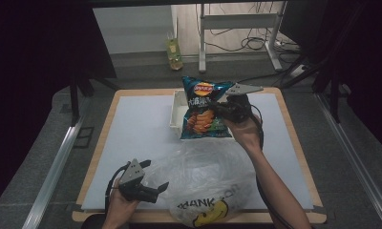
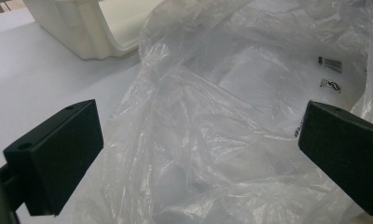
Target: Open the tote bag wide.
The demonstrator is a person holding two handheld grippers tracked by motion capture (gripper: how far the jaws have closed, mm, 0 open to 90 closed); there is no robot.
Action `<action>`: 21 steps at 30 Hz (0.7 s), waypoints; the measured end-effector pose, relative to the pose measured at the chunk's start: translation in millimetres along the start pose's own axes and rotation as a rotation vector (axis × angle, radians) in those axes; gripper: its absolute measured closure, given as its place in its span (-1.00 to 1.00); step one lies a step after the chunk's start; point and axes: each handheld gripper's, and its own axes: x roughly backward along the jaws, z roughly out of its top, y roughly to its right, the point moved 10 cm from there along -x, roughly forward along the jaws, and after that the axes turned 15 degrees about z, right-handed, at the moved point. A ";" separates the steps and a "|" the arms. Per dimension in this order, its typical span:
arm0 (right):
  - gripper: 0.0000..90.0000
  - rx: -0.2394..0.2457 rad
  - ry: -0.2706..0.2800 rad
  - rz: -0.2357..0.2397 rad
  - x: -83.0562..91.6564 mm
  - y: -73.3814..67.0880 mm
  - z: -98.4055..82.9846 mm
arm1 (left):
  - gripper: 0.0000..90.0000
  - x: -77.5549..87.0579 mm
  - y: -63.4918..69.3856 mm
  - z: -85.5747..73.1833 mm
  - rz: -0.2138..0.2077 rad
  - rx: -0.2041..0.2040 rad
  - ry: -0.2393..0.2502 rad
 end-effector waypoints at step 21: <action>0.99 0.034 -0.006 -0.021 -21.5 39.3 5.0 | -1.00 -0.5 0.2 -0.2 -0.002 -0.009 0.000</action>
